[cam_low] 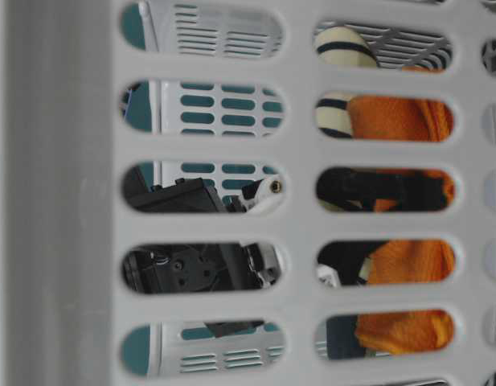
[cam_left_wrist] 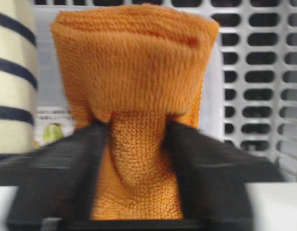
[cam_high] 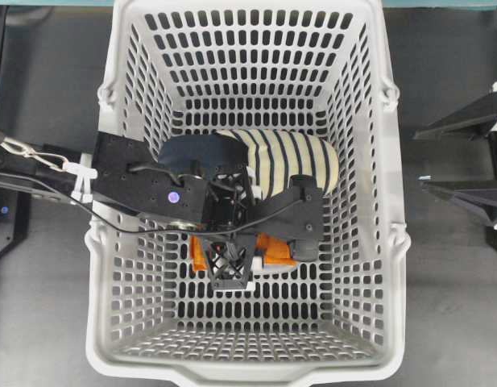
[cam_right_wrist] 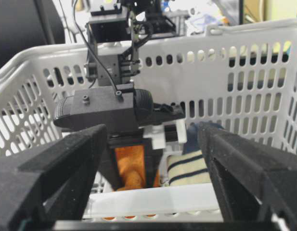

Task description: Pick up the orange cloth from the shopping basket with the left arm.

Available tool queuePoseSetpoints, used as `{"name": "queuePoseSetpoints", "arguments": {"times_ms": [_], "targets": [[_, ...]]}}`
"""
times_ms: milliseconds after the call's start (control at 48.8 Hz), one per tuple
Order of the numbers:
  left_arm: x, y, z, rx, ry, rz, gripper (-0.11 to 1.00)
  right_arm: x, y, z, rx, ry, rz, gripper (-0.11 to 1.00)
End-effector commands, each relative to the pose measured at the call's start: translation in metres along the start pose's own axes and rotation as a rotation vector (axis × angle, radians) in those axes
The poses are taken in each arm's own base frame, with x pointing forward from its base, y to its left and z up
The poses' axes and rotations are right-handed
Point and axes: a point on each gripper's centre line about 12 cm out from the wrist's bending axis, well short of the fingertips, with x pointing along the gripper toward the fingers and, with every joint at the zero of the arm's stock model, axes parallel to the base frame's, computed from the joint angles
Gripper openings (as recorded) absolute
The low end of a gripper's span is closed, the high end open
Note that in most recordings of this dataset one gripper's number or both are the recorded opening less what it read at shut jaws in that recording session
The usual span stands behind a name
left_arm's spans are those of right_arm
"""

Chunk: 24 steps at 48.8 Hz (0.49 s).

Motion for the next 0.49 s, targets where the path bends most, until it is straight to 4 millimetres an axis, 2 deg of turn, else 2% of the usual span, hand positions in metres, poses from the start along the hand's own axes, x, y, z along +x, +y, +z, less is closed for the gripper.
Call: {"name": "queuePoseSetpoints", "arguments": {"times_ms": [0,82,266,471], "targets": [[-0.004,0.001,0.002,0.003,-0.011,0.002,0.3,0.001,0.001,0.004,0.003,-0.015,0.002,0.73],[-0.011,0.001,0.005,0.001,-0.028,0.001,0.16,0.001,0.001,0.004,0.003,-0.015,0.002,0.73],[-0.044,0.001,0.021,0.0,-0.093,-0.005,0.16,0.001,0.001,0.004,0.003,-0.017,0.003,0.73],[-0.11,-0.001,0.046,-0.004,-0.138,-0.007,0.16,0.0,0.001,0.004,0.005,-0.018,0.003,0.73]]}}
